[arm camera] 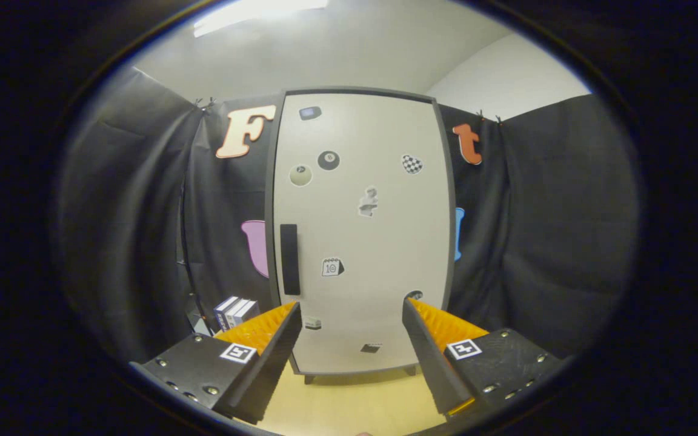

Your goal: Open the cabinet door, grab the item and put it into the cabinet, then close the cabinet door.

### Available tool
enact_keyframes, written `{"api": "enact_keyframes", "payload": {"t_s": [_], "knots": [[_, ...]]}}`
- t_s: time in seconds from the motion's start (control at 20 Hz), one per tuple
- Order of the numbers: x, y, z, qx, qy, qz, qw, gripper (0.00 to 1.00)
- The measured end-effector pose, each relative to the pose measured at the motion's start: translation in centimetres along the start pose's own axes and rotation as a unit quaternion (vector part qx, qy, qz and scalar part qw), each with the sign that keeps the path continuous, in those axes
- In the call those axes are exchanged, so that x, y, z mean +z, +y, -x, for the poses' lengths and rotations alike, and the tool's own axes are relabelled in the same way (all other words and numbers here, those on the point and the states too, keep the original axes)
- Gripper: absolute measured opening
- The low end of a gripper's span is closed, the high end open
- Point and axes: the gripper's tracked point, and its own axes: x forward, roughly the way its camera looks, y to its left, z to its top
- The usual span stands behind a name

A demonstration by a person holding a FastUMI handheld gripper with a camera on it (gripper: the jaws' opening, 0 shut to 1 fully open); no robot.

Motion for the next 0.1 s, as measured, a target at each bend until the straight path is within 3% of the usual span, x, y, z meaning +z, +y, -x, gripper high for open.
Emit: {"api": "enact_keyframes", "payload": {"t_s": [0.1], "knots": [[0.37,-0.73,1.73,-0.007,-0.003,0.003,1.0,0.99]]}}
